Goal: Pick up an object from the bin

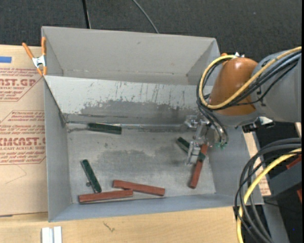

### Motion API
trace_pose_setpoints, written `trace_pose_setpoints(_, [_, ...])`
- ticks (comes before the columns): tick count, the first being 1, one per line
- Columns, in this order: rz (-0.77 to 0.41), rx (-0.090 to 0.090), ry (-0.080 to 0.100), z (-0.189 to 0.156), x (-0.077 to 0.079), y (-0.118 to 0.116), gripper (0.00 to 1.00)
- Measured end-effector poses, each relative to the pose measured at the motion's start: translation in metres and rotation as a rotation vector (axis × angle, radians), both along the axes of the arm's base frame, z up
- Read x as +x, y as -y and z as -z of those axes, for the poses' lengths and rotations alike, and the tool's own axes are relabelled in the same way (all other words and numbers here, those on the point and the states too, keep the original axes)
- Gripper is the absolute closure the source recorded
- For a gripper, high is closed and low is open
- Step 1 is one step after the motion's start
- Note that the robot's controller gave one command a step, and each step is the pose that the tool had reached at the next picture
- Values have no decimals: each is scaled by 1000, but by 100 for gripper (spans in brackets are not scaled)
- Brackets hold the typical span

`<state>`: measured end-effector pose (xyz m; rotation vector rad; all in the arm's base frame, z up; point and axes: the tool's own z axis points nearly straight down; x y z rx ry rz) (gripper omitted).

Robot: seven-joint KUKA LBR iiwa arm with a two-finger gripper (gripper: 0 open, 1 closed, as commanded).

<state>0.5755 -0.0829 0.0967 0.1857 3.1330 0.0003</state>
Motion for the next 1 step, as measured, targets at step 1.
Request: trace_pose_setpoints(1, [-141, 1, -1, 25, -8, 36, 100])
